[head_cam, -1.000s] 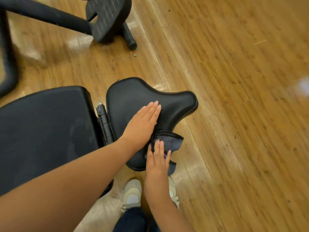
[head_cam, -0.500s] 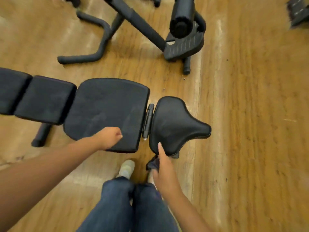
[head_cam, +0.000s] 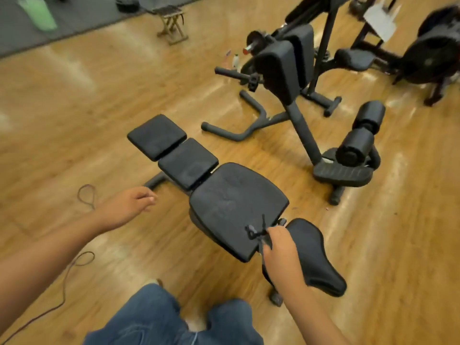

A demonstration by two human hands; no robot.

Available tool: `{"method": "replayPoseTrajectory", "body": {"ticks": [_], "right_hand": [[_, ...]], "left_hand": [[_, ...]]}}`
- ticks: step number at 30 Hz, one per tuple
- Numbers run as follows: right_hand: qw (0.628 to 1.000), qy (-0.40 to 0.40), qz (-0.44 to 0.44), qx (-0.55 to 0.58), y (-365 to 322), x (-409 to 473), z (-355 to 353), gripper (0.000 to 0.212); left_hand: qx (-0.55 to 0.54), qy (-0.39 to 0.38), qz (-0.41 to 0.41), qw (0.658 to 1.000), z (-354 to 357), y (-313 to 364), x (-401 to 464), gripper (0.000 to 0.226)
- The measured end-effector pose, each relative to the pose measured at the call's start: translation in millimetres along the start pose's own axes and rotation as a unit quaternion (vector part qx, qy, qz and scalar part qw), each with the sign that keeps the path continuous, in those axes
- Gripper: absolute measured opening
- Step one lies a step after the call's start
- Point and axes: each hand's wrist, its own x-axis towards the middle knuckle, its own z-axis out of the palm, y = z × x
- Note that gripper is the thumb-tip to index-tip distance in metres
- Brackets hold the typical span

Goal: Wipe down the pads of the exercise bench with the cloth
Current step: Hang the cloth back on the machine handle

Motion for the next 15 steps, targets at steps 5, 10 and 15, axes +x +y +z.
{"method": "replayPoseTrajectory", "body": {"ticks": [5,10,15], "right_hand": [[0.998,-0.015,-0.010,-0.060,-75,19,34,0.009],[0.996,-0.023,0.028,-0.083,-165,42,81,0.032],[0.997,-0.048,0.063,-0.016,-244,72,129,0.024]], "left_hand": [[-0.103,0.056,-0.083,0.990,-68,-69,-23,0.018],[-0.176,0.119,-0.146,0.966,-136,-140,-26,0.017],[-0.246,0.156,-0.196,0.936,-191,-186,-10,0.019]]}}
